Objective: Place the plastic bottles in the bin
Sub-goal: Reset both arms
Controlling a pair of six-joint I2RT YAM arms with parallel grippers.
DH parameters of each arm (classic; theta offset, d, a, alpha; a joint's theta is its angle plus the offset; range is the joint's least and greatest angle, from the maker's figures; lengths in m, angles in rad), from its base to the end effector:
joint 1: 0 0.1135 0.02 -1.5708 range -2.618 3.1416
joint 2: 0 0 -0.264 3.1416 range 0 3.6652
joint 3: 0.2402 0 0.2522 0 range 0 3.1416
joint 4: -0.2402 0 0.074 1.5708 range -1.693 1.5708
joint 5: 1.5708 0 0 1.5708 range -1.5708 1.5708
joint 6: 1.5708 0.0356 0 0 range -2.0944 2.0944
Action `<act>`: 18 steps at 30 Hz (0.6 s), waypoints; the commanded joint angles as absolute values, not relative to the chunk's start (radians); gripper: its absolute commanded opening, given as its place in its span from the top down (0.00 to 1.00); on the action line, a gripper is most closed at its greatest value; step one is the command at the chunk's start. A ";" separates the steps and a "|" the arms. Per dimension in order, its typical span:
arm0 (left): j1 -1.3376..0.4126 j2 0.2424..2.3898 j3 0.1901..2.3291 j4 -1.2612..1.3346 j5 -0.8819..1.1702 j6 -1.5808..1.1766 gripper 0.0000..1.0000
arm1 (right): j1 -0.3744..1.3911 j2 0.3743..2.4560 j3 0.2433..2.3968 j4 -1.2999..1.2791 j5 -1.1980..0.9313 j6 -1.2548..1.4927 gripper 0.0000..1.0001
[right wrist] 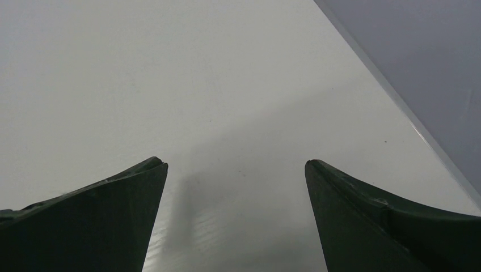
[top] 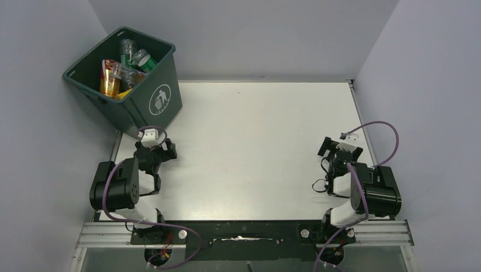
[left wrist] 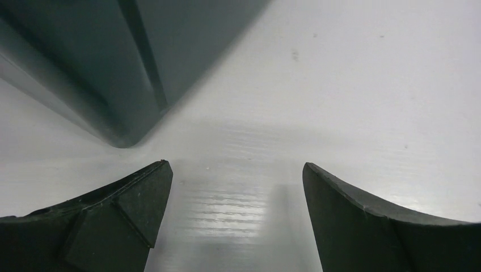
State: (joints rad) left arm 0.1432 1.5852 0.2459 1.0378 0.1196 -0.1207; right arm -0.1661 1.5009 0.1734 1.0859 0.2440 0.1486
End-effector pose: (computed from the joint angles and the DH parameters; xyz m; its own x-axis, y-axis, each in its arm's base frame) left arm 0.2409 0.0304 0.1203 -0.2883 -0.1623 -0.9437 -0.0641 0.9866 -0.1501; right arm 0.2197 -0.0456 0.1276 -0.1754 0.1751 -0.9688 0.4224 0.9023 0.0866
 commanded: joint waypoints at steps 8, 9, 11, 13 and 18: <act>0.121 1.598 0.196 1.306 0.131 -0.085 0.14 | -0.135 1.532 0.237 1.181 0.179 0.066 0.02; 0.120 1.606 0.194 1.330 0.129 -0.085 0.14 | -0.136 1.529 0.238 1.175 0.178 0.069 0.02; 0.118 1.598 0.196 1.315 0.126 -0.083 0.14 | -0.136 1.531 0.238 1.180 0.176 0.067 0.02; 0.117 1.605 0.197 1.323 0.125 -0.083 0.14 | -0.137 1.530 0.238 1.174 0.176 0.067 0.02; 0.113 1.601 0.199 1.315 0.119 -0.080 0.14 | -0.136 1.531 0.238 1.177 0.176 0.067 0.02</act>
